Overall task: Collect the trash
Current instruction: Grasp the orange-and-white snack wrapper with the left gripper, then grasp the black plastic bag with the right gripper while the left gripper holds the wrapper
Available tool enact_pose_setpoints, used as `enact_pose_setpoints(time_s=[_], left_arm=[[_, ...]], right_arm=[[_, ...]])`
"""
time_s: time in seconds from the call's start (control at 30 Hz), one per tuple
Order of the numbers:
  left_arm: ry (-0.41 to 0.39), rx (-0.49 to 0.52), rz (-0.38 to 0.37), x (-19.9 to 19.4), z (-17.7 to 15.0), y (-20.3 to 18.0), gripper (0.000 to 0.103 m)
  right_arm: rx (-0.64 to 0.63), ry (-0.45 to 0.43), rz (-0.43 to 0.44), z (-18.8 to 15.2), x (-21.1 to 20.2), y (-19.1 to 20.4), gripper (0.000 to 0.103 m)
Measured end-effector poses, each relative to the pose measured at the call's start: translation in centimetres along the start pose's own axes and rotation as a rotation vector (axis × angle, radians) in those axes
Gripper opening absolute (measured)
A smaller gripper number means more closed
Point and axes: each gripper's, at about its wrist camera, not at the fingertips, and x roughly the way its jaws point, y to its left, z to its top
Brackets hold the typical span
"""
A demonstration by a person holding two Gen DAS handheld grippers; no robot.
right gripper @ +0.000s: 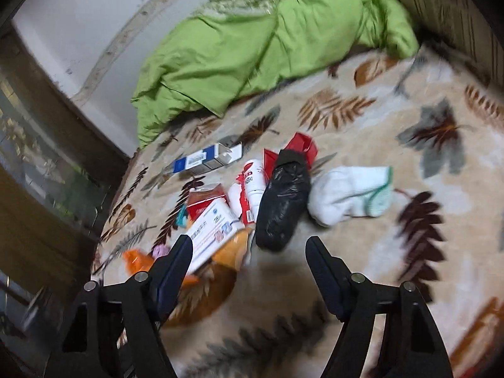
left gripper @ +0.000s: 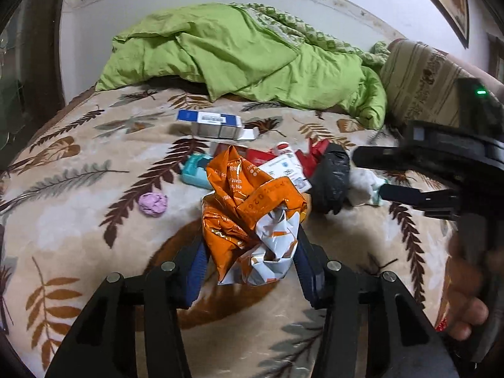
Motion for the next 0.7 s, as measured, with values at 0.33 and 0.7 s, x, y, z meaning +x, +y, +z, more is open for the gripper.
enact_pose_setpoints(time_s=[0.33, 0.7], left_arm=[[0.023, -0.024, -0.011, 0.8, 0.0, 1.1, 0.049], [-0.011, 0.032, 0.014, -0.1, -0.5, -0.3, 0.049]], right_arm=[[0.13, 0.079, -0.068, 1.9, 7.3, -2.9, 0.045], [-0.095, -0.089, -0.026, -3.3, -1.8, -0.4, 0.042]])
